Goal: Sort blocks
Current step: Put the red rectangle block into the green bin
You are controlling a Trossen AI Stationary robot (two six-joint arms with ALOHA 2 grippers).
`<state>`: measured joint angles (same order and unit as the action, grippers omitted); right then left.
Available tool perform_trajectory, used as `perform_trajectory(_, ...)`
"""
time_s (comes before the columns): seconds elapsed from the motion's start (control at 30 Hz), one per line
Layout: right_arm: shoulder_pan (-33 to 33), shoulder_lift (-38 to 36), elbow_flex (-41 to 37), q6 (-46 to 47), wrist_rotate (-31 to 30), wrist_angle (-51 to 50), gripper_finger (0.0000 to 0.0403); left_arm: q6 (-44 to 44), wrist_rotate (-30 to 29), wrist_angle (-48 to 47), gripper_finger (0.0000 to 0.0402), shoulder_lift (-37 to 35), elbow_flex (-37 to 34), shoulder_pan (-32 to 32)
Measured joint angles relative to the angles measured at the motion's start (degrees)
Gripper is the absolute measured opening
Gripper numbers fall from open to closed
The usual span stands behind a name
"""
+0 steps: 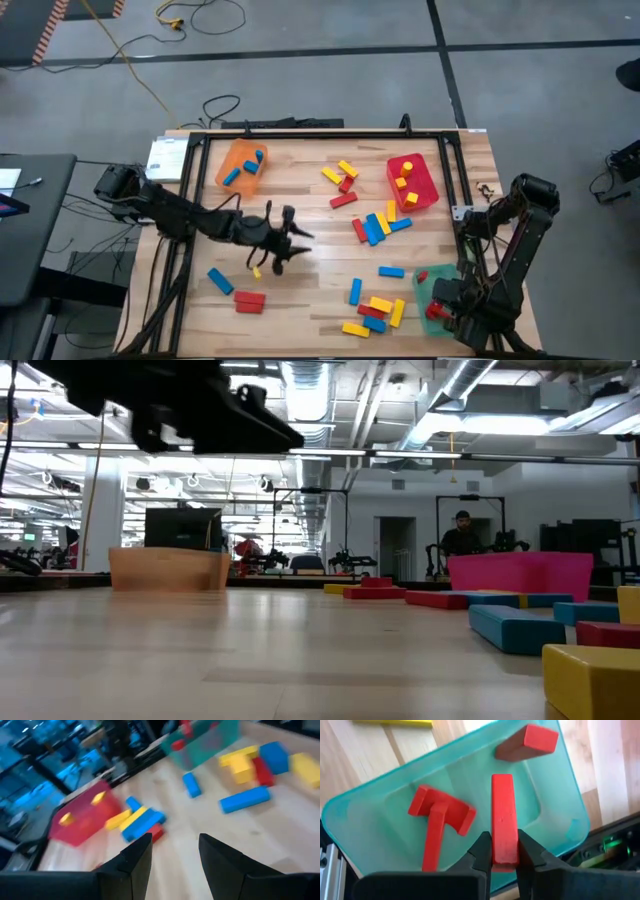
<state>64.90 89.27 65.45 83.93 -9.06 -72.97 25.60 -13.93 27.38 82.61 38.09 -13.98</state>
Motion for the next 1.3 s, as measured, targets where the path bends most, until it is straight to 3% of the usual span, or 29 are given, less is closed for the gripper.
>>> perform_trajectory(0.1,0.0,0.0,0.0,0.0,-1.5,0.0,0.006,-1.2,0.5,-0.6,0.0158,0.0,0.0,2.7)
perform_trajectory(0.33,-0.2,0.0,0.0,0.1,-1.8,0.0,0.0064,-4.8,8.2,-3.4,0.0158,0.0,0.0,6.0)
perform_trajectory(0.63,-1.6,0.0,-0.3,0.5,-1.8,0.2,0.0066,-14.1,14.2,-18.6,0.0161,0.0,0.0,6.2)
perform_trajectory(0.93,-2.5,0.0,-1.0,0.7,-1.8,1.7,0.0067,-21.9,15.4,-29.4,0.022,0.0,0.0,1.3)
perform_trajectory(1.07,-2.9,0.0,-1.0,0.6,-1.8,2.3,0.0067,-22.4,15.4,-27.4,0.0235,0.0,0.0,-0.8)
perform_trajectory(1.3,-4.0,0.0,-1.1,0.2,-1.4,2.3,0.0077,-20.4,18.4,-12.3,0.0241,0.0,0.0,-3.0)
